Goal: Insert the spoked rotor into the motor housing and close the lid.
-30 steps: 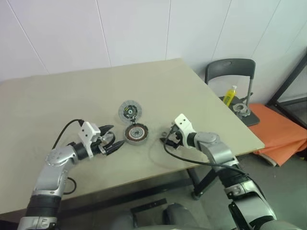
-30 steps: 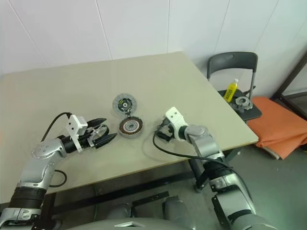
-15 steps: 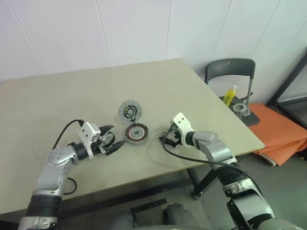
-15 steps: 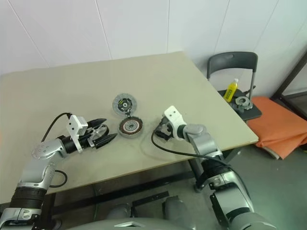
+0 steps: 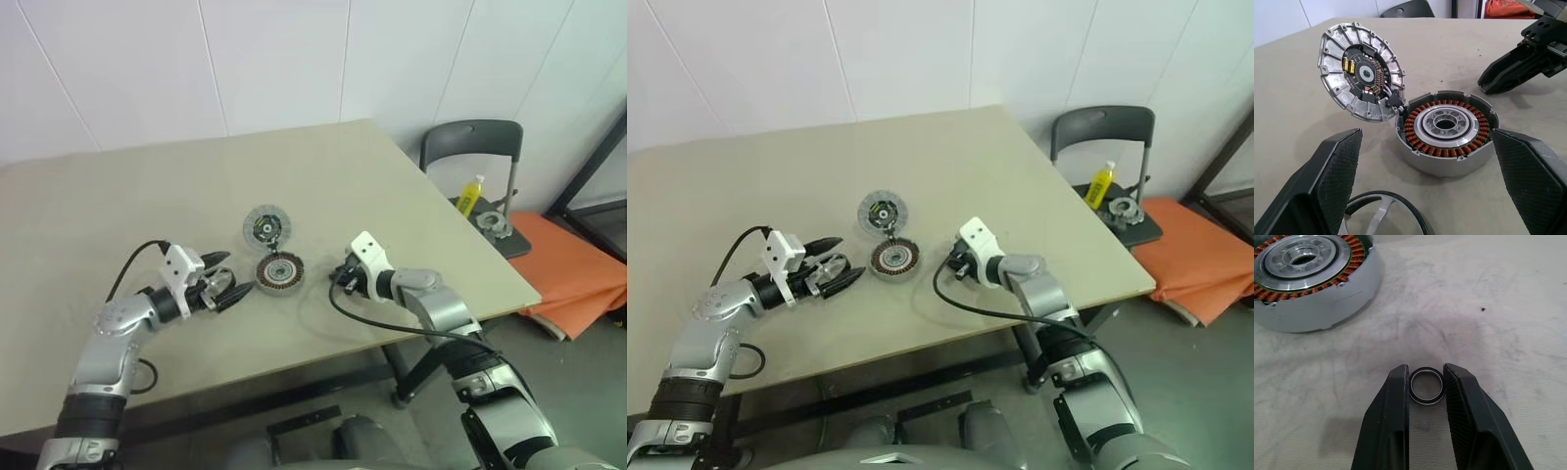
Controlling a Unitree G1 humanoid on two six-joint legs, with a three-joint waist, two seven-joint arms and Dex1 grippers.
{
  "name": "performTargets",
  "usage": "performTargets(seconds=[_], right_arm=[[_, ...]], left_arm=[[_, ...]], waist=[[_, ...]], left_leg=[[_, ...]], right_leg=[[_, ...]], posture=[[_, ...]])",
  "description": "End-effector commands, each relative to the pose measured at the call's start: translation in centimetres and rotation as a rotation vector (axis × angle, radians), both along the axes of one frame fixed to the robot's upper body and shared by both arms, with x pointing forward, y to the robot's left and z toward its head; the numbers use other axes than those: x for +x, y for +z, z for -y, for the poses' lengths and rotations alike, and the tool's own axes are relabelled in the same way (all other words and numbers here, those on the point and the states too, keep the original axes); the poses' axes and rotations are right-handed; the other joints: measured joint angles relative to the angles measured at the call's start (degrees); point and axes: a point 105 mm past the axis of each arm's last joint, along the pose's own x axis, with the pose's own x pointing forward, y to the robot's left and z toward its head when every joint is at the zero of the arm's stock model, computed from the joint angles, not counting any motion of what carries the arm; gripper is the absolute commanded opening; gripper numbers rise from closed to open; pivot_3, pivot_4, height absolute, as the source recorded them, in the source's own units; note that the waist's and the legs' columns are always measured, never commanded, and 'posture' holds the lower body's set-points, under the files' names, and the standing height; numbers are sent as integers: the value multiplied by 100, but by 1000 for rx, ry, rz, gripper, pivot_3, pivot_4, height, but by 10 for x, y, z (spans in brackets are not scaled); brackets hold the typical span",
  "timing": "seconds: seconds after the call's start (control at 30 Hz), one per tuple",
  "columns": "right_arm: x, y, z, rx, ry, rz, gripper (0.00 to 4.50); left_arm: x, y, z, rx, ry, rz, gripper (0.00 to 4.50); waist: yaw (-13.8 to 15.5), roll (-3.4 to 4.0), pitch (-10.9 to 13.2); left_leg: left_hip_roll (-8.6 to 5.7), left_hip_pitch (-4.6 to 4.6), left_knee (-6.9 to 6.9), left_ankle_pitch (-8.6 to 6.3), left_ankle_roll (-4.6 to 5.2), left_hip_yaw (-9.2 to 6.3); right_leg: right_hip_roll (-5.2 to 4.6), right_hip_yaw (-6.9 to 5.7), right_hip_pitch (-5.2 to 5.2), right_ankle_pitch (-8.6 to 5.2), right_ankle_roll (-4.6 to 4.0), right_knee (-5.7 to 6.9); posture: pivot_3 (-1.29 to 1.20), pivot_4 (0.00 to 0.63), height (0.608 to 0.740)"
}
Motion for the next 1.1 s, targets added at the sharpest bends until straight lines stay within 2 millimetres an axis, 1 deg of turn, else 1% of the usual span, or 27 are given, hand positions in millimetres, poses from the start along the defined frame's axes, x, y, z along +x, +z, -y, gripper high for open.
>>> performTargets(seconds=[0.03, 0.07, 0.13, 0.2, 0.23, 0.3, 0.33, 0.4, 0.43, 0.57, 0.8, 0.97, 1.1], right_arm=[[12, 36, -12, 105, 0, 90, 678], [14, 52, -20, 163, 14, 116, 678], [16, 76, -32, 253, 35, 154, 678], [14, 102, -46, 332, 75, 181, 678], [12, 111, -53, 349, 105, 183, 678], [7, 117, -64, 351, 139, 165, 678], [5, 115, -70, 342, 151, 139, 678], [0, 103, -81, 275, 186, 88, 678], [-2, 99, -83, 250, 195, 74, 678], [4, 74, -90, 134, 174, 41, 678], [4, 64, -103, 134, 171, 6, 678], [3, 58, -113, 133, 178, -24, 678], [1, 52, -115, 110, 187, -30, 678]], left_arm=[[6, 14, -1, -4, 6, 57, 4500], [6, 14, -2, -2, 6, 58, 4500], [6, 14, -2, -1, 6, 58, 4500], [5, 14, -3, -5, 6, 47, 4500], [3, 14, -4, -9, 3, 35, 4500], [2, 15, -5, -20, 2, 21, 4500], [1, 15, -5, -21, 1, 18, 4500], [0, 14, -5, -1, -1, 14, 4500], [0, 14, -5, 6, -2, 13, 4500], [-1, 15, -6, -1, 10, 20, 4500], [-5, 11, -4, -12, 30, 15, 4500], [-4, 10, -4, -11, 36, 11, 4500], [-1, 12, -5, -17, 43, 19, 4500]], waist=[[-8, 0, 0], [-15, 1, 1], [-30, 3, 2], [-32, 5, 3], [-30, 5, 3], [-29, 4, 2], [-25, 2, 1], [-17, 1, 0], [-16, 1, 1], [-18, 1, 1], [-35, 1, 1], [-37, 1, 1], [-37, 1, 1]], left_leg=[[0, 0, -1, 0, 0, 0], [0, 0, -2, 0, 0, 0], [1, 0, -3, 0, 0, 0], [3, 0, -4, 0, 0, -2], [4, 0, -6, 0, 0, -2], [6, -2, -8, 0, 0, -5], [6, -1, -10, 0, 0, -6], [6, -1, -14, 0, 0, -10], [6, -1, -15, 0, 0, -12], [5, -5, -16, 0, 0, -13], [5, -7, -30, 0, 0, -12], [5, -3, -43, 0, 0, -11], [4, -3, -45, 0, 0, -10]], right_leg=[[0, 0, -1, 0, 0, 0], [0, 0, -1, 0, 0, 0], [3, 0, -3, 0, 0, 2], [5, 0, -4, 1, 1, 3], [5, 0, -5, 1, 1, 3], [4, -1, -6, 1, 1, 1], [4, -1, -6, 1, 1, -2], [0, -3, -5, 0, 1, -6], [-2, -3, -5, 0, 0, -8], [-7, -1, -10, 1, -1, -10], [-4, -1, -19, 1, -1, -10], [-1, -2, -20, 2, 0, -10], [-2, -2, -21, 2, 0, -12]], posture=[[0, 0, 740], [0, 0, 740], [0, 0, 740], [0, 0, 740], [0, 0, 740], [0, 0, 740], [0, 0, 740], [0, 0, 740], [0, 0, 740], [0, 0, 740], [0, 0, 740], [0, 0, 740], [0, 0, 740]])
